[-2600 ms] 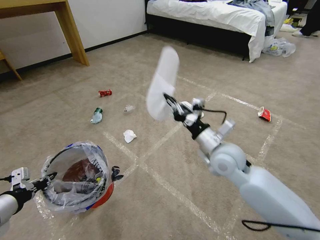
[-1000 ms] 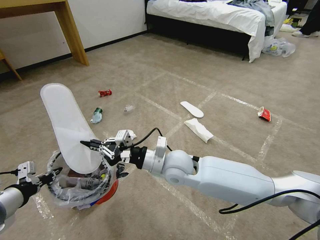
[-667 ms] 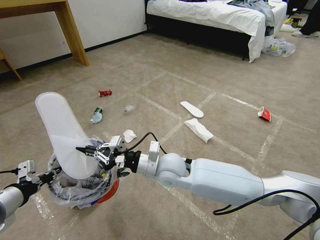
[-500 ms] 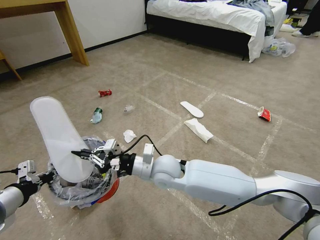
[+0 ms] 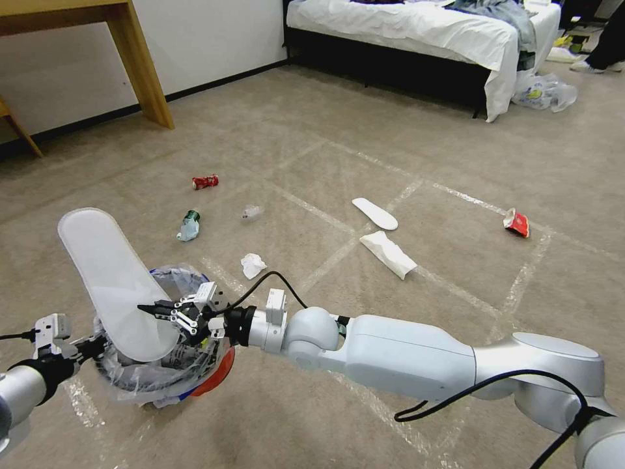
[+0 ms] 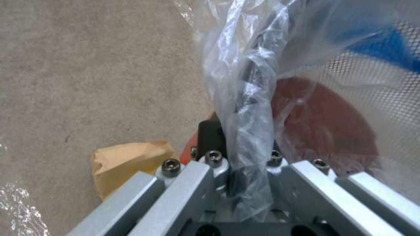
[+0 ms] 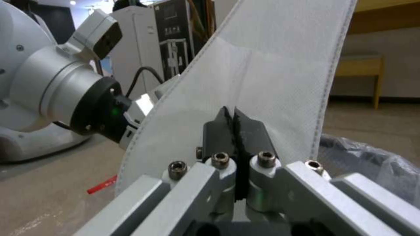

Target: Pick up the trash bin and place the garbage on the floor into it.

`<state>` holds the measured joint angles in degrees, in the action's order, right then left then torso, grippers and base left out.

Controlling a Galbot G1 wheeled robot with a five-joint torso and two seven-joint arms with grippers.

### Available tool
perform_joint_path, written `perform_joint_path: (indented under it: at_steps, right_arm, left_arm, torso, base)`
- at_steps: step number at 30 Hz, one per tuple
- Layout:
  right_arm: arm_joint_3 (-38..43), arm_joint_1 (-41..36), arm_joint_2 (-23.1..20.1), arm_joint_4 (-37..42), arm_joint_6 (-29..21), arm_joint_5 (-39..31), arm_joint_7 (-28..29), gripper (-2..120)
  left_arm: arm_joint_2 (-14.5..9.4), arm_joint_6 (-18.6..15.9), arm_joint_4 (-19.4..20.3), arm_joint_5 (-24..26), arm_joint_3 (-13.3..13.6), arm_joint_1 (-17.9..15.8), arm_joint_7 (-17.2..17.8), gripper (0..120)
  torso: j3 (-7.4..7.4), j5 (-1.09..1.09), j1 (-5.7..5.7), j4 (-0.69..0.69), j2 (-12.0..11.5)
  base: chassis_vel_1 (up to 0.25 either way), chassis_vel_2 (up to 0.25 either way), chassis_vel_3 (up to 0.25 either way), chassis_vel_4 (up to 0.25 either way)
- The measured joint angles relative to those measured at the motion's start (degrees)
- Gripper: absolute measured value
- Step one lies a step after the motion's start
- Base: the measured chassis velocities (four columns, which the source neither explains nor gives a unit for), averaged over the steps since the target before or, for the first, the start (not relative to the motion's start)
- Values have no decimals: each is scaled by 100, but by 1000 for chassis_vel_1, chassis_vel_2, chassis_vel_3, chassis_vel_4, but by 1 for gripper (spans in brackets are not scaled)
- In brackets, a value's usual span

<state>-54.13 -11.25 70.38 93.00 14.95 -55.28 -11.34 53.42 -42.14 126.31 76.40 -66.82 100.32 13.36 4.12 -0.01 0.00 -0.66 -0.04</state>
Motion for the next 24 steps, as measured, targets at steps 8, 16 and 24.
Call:
perform_joint_path:
  at_steps: [8, 16, 24]
  right_arm:
    - [-4, -5, 35, -247, 94, 112, -99, 0]
    - [-46, -41, 32, -342, 146, 225, -153, 0]
    - [-75, -68, 18, -382, 155, 295, -155, 0]
  left_arm:
    - [25, 0, 23, -1, 1, 17, -10, 1]
    - [13, 0, 7, 0, -7, 12, -14, 1]
    - [15, 0, -13, 0, 14, -14, -14, 1]
  torso:
    - [0, 0, 0, 0, 0]
    - [0, 0, 0, 0, 0]
    - [0, 0, 0, 0, 0]
  base:
    - [0, 0, 0, 0]
    - [0, 0, 0, 0]
    - [0, 0, 0, 0]
